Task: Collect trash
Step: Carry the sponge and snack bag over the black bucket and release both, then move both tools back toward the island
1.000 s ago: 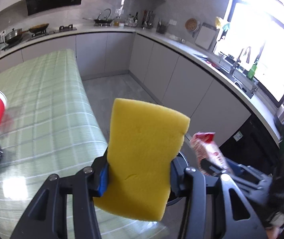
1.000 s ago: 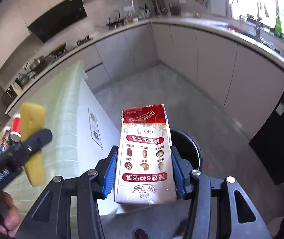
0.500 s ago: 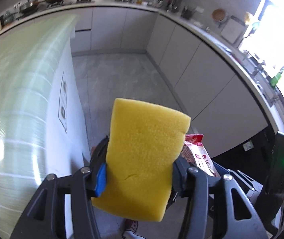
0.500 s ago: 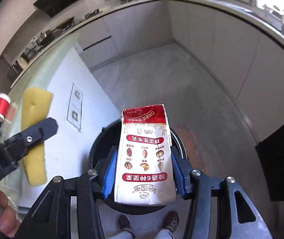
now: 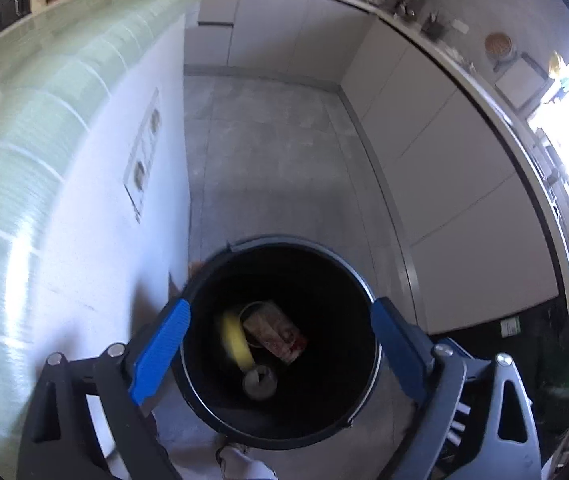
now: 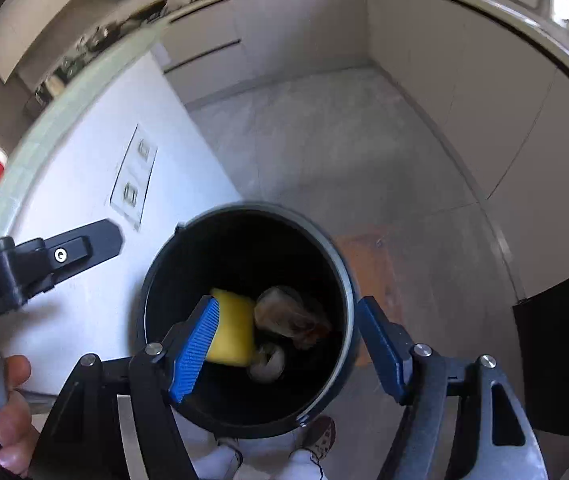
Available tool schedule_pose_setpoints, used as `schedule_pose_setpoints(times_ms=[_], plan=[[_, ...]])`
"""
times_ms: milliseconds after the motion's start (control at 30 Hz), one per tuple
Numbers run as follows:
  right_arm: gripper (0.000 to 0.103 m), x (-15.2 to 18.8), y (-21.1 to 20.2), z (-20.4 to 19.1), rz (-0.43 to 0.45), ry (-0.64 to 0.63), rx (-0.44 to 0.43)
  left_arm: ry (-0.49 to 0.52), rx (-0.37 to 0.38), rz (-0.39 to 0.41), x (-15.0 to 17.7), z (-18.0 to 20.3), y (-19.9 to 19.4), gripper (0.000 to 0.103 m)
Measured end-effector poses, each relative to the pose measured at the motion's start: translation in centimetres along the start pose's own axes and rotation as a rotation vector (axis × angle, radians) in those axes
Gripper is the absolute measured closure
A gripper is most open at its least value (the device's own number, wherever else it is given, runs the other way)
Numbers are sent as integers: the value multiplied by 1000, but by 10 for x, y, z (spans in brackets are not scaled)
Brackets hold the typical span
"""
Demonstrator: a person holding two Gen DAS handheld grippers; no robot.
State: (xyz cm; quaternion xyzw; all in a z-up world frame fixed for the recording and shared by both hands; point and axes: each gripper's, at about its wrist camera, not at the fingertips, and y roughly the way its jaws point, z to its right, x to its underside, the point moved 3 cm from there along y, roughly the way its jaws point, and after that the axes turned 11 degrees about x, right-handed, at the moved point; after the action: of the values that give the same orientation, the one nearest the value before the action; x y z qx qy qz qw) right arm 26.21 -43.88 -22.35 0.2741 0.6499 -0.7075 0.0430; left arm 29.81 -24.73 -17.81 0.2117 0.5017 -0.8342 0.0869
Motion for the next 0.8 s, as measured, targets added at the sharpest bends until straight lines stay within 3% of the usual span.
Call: schedule_pose_setpoints(times_ms=[267, 500, 667, 800], plan=[[30, -26, -51, -5, 95, 31, 13, 92, -57, 119, -15, 18, -72, 10], [29, -41, -115, -38, 188, 48, 46, 133, -165, 214, -19, -9, -137, 10], [29, -47, -171, -90, 288, 28, 35, 161, -263, 312, -23, -48, -184, 10], [27, -44, -208, -155, 363, -34, 18, 147, -298, 350, -28, -92, -217, 10]])
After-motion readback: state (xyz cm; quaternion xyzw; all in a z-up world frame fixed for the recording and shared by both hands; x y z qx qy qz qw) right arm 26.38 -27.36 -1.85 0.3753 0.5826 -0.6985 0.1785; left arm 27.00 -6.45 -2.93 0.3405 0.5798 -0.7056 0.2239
